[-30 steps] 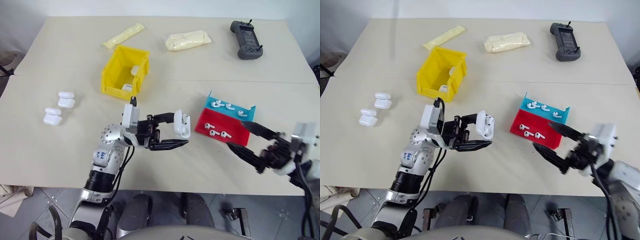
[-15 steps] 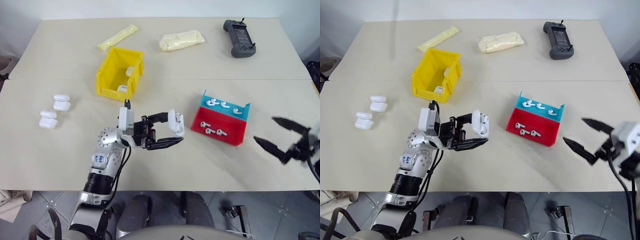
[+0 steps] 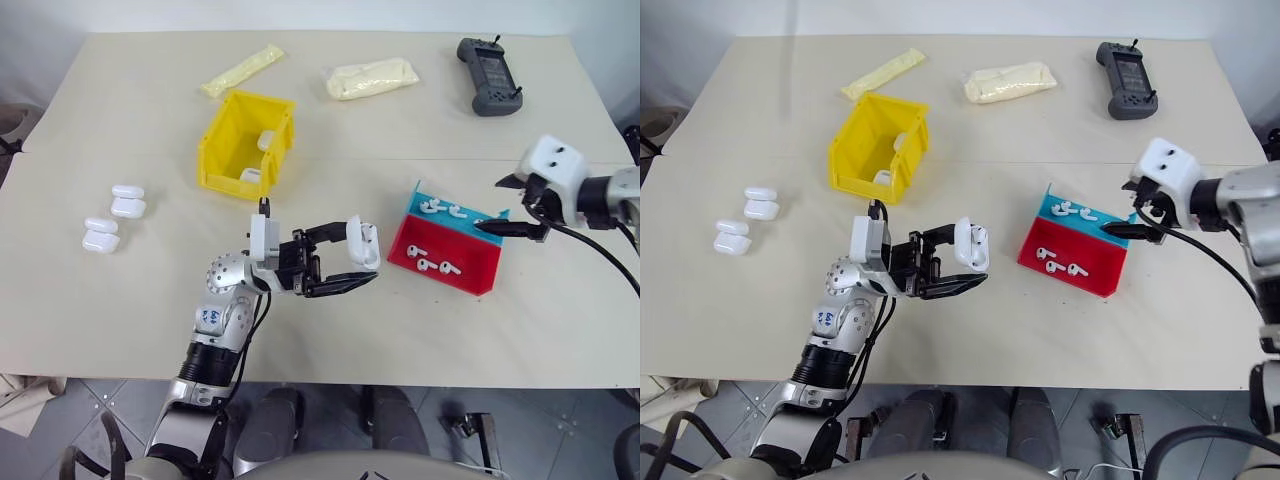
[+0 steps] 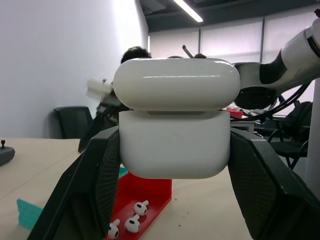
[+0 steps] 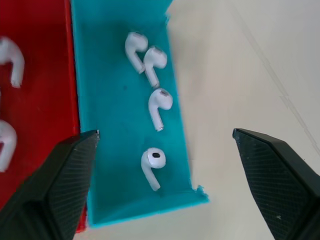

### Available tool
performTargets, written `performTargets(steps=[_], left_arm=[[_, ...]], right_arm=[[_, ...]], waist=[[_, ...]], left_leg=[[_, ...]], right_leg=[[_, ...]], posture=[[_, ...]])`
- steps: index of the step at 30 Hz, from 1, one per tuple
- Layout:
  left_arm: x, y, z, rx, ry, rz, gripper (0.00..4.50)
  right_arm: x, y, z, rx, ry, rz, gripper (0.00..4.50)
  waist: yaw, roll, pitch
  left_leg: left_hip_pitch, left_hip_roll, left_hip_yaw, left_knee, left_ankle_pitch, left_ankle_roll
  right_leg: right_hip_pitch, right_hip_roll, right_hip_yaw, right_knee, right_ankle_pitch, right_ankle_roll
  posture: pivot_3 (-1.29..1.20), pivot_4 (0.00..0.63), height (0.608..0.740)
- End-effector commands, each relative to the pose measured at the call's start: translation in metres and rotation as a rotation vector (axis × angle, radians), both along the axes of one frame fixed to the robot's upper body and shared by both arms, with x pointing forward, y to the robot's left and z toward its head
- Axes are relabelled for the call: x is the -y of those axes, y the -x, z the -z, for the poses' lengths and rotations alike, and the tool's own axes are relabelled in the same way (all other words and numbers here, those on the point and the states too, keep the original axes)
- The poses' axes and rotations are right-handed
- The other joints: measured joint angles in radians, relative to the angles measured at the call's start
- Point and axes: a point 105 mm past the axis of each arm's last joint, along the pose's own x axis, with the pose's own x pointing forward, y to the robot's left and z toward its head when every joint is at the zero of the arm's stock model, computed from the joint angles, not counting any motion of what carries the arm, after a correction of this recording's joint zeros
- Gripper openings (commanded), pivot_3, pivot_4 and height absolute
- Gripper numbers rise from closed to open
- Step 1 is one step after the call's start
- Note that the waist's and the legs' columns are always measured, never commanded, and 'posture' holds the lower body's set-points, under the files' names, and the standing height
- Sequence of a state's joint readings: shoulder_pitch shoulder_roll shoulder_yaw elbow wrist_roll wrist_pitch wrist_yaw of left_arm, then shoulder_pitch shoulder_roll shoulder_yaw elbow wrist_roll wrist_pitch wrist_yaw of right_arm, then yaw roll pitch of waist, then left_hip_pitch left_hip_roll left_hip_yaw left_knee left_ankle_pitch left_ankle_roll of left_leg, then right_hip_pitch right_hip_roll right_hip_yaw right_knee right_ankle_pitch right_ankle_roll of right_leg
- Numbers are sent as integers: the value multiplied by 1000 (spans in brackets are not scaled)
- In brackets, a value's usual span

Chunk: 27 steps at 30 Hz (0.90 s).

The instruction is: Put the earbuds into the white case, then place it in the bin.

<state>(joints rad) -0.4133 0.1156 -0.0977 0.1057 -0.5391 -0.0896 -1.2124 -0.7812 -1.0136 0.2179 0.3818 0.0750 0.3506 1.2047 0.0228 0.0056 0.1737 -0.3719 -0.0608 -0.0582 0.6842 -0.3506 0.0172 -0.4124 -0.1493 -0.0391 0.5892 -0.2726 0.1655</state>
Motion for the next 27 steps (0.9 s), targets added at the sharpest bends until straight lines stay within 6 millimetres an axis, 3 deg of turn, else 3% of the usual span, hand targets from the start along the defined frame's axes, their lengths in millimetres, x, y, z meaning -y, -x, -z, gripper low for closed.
performTargets(steps=[1, 19, 24, 27], left_arm=[[1, 1, -2, 23, 15, -17, 2785], [0, 1, -3, 20, 34, -50, 2785], [0, 1, -4, 24, 34, -50, 2785], [-1, 0, -5, 27, 36, -52, 2785]], right_arm=[[7, -6, 3, -28, 111, -37, 4460], [13, -15, 33, -195, 309, -101, 4460], [17, -16, 31, -232, 352, -86, 2954], [18, -17, 30, -254, 365, -78, 2954]], waist=[[0, 0, 0], [-2, 0, 0], [-1, 0, 0], [-1, 0, 0]], left_leg=[[0, 0, 0, 0, 0, 0], [0, 0, 1, 0, 0, 0], [1, 0, 0, 1, 0, 0], [1, 0, 0, 1, 0, 0]], right_leg=[[0, 0, 0, 0, 0, 0], [0, 0, 0, 0, 0, 0], [1, 0, 0, 1, 0, 0], [0, 0, 0, 1, 0, 0]], posture=[[0, 150, 740], [0, 150, 740], [0, 150, 740], [0, 150, 740]])
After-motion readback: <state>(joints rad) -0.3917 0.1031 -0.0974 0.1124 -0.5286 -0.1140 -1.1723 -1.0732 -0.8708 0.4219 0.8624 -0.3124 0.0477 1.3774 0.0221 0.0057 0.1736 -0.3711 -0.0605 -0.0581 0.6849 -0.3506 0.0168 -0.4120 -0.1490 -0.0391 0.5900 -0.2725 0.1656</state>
